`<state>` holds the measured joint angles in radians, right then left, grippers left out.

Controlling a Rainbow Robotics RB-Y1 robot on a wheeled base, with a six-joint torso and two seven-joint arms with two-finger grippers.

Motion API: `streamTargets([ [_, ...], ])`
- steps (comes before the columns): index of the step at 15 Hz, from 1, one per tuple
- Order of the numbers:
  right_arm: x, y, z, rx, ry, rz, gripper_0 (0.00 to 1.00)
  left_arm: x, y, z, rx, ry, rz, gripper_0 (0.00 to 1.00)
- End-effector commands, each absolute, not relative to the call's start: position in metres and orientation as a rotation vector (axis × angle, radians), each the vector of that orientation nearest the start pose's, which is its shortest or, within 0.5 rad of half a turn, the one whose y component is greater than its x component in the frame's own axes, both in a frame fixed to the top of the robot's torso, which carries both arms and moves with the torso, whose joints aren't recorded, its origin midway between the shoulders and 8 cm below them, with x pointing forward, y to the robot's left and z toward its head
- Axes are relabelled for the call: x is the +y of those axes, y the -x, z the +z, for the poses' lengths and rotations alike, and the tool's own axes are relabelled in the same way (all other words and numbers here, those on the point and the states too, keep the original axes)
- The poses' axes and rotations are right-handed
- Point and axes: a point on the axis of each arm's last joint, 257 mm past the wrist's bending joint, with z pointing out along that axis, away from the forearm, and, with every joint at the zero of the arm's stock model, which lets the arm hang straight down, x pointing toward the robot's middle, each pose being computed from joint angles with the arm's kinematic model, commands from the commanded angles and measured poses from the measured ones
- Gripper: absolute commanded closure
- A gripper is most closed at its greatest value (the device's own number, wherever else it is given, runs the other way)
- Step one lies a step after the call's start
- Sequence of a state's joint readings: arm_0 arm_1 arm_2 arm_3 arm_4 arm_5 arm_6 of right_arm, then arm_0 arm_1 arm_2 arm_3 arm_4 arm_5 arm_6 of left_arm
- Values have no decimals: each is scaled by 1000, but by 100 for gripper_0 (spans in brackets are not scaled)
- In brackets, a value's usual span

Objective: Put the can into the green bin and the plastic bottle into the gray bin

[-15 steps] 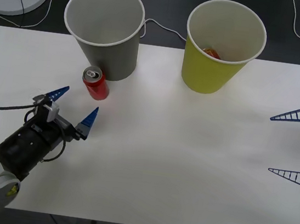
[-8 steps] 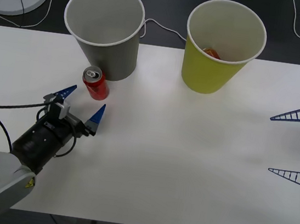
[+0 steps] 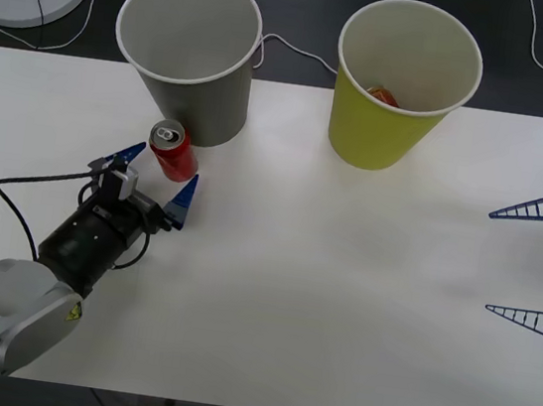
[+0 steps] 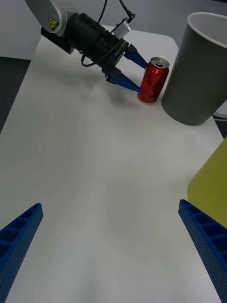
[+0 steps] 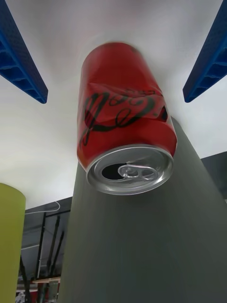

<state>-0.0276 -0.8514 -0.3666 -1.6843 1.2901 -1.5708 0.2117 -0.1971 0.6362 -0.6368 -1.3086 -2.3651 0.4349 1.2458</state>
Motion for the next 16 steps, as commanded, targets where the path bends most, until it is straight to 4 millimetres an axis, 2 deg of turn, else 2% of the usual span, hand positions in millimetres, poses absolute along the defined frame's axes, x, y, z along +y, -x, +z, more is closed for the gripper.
streamTargets([
  [1, -287, -357, -145, 1275, 1674, 331, 0, 198, -537, -256, 1469, -463, -106, 0],
  [7, -287, -357, -145, 1275, 1674, 331, 0, 190, -557, -253, 1470, -444, -103, 0],
  [15, -287, -357, -145, 1275, 1674, 331, 0, 187, -565, -251, 1470, -441, -101, 0],
  [16, -287, -357, -145, 1275, 1674, 331, 0, 187, -565, -251, 1472, -440, -102, 38],
])
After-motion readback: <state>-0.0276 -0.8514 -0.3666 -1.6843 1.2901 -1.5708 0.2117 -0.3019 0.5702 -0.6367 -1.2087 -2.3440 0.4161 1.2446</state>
